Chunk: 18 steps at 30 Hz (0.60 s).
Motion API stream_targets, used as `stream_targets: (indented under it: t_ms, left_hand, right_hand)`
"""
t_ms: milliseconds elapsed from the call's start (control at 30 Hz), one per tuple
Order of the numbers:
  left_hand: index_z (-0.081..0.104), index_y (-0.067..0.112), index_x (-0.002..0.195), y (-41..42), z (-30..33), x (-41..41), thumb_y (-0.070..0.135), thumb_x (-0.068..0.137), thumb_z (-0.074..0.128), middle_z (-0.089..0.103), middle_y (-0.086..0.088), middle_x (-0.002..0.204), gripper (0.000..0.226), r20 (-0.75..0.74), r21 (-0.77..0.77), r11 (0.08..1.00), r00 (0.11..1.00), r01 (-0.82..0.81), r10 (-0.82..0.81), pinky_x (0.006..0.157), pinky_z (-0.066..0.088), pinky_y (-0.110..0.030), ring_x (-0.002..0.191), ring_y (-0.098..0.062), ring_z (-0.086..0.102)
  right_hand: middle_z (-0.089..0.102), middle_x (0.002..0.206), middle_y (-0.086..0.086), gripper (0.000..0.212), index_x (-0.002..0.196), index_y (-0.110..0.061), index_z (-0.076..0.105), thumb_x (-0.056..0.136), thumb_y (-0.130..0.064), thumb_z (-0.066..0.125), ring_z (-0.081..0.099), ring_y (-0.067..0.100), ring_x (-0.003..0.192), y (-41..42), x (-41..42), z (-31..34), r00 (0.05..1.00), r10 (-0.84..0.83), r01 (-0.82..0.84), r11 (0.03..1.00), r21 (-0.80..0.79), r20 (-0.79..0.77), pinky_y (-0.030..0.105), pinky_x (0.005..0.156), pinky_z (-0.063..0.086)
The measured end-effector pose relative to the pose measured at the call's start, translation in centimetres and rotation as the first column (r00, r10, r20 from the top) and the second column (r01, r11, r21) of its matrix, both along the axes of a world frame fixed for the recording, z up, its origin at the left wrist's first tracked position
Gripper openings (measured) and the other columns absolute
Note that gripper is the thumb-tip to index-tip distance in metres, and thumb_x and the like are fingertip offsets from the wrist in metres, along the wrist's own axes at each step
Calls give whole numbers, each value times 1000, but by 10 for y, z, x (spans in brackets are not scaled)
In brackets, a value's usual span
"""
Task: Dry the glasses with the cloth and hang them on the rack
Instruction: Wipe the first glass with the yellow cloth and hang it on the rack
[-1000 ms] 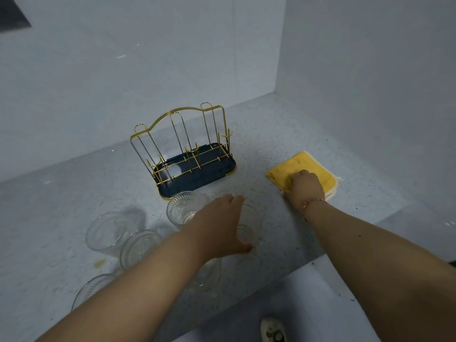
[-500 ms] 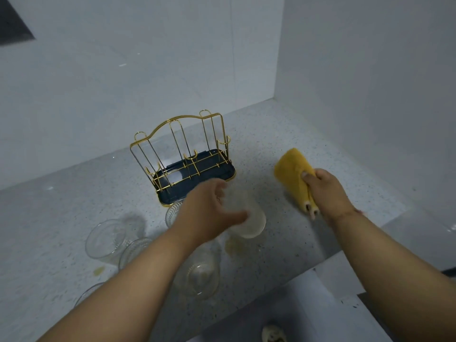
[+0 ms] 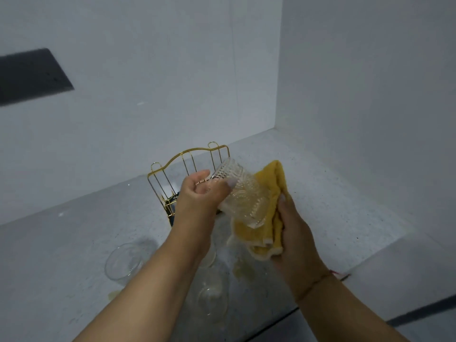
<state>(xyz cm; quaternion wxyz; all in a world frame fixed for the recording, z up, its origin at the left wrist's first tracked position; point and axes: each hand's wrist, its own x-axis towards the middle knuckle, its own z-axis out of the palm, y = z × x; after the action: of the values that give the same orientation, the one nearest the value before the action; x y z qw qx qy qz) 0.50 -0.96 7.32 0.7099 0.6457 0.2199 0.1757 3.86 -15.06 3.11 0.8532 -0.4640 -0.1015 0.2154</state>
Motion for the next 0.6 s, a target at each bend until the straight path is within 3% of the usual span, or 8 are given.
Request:
stream_targets:
  t_ms: [100, 200, 300, 367, 433, 500, 567, 600]
  left_hand:
    - [65, 2, 102, 3, 8, -7, 41, 63, 80, 65, -24, 100, 58, 130, -171, 985, 991, 12, 11, 71, 50, -42, 83, -32, 61]
    - [70, 23, 66, 4, 13, -17, 25, 63, 77, 61, -10, 71, 8, 150, -235, 972, 988, 12, 25, 58, 46, -31, 65, -25, 57]
    - [72, 22, 66, 10, 19, -28, 22, 78, 69, 62, -10, 65, 12, 182, -303, 953, 981, -3, 61, 52, 48, -27, 60, -25, 58]
    - [75, 7, 98, 15, 31, -35, 36, 78, 66, 72, -23, 92, 36, 191, -357, 934, 979, 5, 67, 75, 56, -40, 82, -34, 69]
    - [64, -2, 120, 20, 46, -43, 44, 74, 69, 66, -31, 118, 65, 196, -396, 918, 975, -23, 109, 98, 49, -56, 106, -41, 67]
    - [68, 3, 110, 26, 54, -49, 45, 75, 74, 69, -26, 110, 56, 209, -377, 925, 968, -54, 141, 90, 55, -55, 100, -38, 69]
    - [70, 11, 89, 26, 56, -56, 41, 74, 71, 71, -14, 84, 34, 255, -321, 945, 955, -65, 152, 65, 60, -35, 77, -26, 71]
    - [69, 11, 88, 24, 58, -59, 40, 72, 70, 69, -11, 79, 33, 268, -286, 953, 948, -95, 175, 59, 56, -30, 72, -22, 68]
  right_hand:
    - [53, 135, -13, 43, 132, -35, 45, 90, -43, 45, 50, -3, 123, 14, -14, 9, 906, -45, 136, 972, -190, 421, 12, 97, 40]
    - [33, 150, -15, 52, 134, -43, 43, 87, -66, 35, 31, 2, 138, 27, -23, 18, 699, 74, 208, 931, -301, 711, 14, 108, 28]
    - [40, 145, -11, 54, 114, -41, 56, 82, -76, 30, 37, 5, 135, 41, -21, 40, 684, 47, 229, 934, -275, 728, 29, 109, 34]
    - [51, 133, -12, 42, 100, -39, 55, 77, -74, 45, 49, 7, 124, 46, -19, 56, 717, 2, 222, 947, -231, 697, 41, 100, 45]
    - [52, 128, -18, 39, 108, -43, 49, 77, -65, 56, 52, 7, 119, 51, -26, 65, 693, 40, 192, 952, -237, 720, 38, 95, 48]
    - [44, 139, -16, 49, 131, -39, 40, 85, -51, 51, 42, 3, 130, 59, -40, 65, 545, 90, 281, 917, -283, 834, 24, 103, 40]
    - [30, 151, -12, 57, 145, -35, 25, 91, -50, 36, 27, -1, 138, 70, -47, 68, 389, 148, 432, 842, -323, 909, 12, 106, 28]
    - [25, 152, -14, 58, 146, -38, 19, 91, -52, 29, 24, -4, 137, 75, -46, 75, 412, 172, 431, 829, -358, 895, 6, 104, 25]
